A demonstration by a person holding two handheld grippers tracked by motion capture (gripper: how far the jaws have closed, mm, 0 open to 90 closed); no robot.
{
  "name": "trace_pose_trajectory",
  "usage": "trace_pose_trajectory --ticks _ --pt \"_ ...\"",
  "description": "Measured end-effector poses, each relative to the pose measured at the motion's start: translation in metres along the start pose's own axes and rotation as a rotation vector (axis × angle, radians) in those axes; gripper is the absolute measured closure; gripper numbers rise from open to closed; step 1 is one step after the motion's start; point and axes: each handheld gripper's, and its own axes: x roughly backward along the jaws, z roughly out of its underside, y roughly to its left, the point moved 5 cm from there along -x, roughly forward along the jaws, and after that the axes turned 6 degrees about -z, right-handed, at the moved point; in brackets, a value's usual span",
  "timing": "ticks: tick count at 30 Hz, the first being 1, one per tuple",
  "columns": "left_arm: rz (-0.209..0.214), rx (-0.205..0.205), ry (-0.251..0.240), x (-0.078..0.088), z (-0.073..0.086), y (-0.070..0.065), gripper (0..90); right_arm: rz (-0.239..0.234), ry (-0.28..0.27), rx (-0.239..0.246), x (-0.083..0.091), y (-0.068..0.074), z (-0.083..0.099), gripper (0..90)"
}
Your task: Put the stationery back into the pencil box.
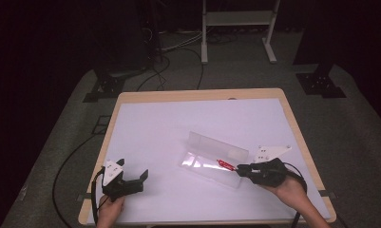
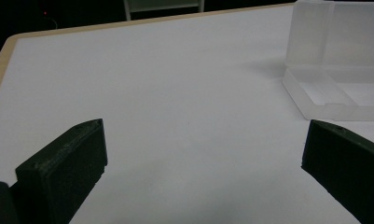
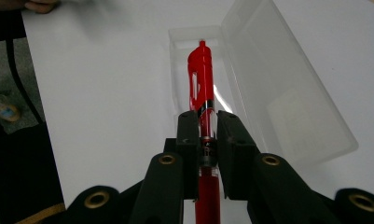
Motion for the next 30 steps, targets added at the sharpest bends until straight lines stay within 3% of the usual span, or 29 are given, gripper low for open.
trace_pose_trajectory --ticks 30 --pt "0.002 0.004 0.0 0.0 0.0 0.0 0.0 -0.038 0.032 0.001 -0.04 -0.011 -0.017 78.8"
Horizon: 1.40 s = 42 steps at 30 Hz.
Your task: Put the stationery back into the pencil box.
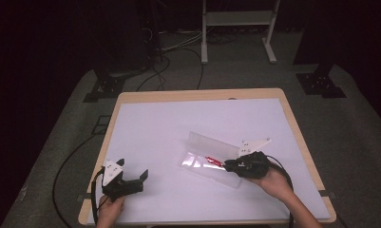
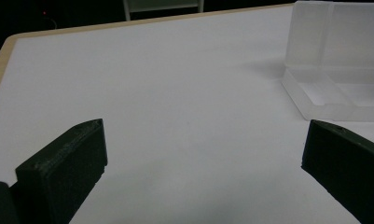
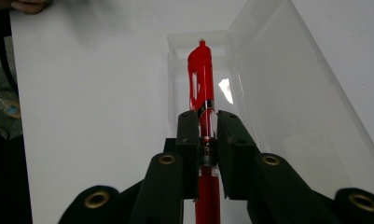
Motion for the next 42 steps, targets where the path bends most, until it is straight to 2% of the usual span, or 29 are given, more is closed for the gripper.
trace_pose_trajectory --ticks 21,42 --pt "0.001 -0.001 0.001 0.0 0.0 0.0 0.0 -0.017 0.029 0.001 -0.02 -0.009 -0.004 78.8" --pt "0.002 0.0 -0.002 0.0 0.0 0.0 0.0 -0.03 0.072 -0.017 -0.044 -0.017 0.002 78.8"
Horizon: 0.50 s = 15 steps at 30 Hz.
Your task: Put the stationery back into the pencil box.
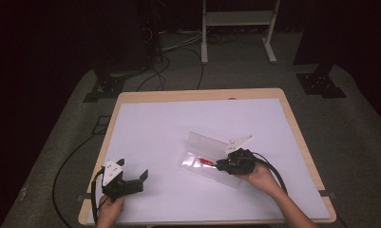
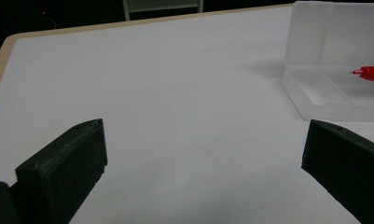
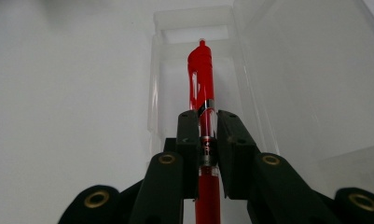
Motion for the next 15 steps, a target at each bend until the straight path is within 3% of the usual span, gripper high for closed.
trace_pose_trajectory --ticks 15 --pt "0.0 0.0 -0.001 0.0 0.0 0.0 0.0 -0.013 0.027 -0.01 -0.014 -0.001 0.006 78.7"
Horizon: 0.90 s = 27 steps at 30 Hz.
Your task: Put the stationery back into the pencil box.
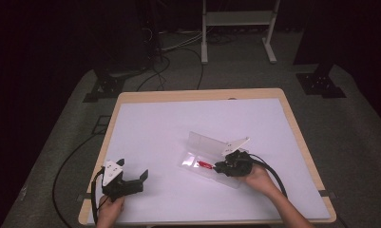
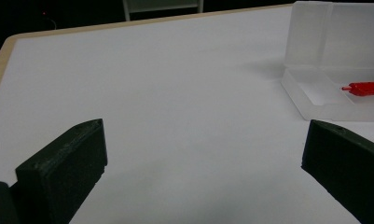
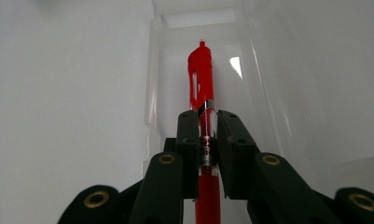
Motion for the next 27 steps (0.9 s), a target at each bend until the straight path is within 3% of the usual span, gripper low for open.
trace_pose_trajectory --ticks 27 --pt "-0.006 0.001 0.002 -0.0002 0.0001 0.0 0.0 -0.028 0.03 -0.02 -0.0081 -0.0046 0.0071 77.2"
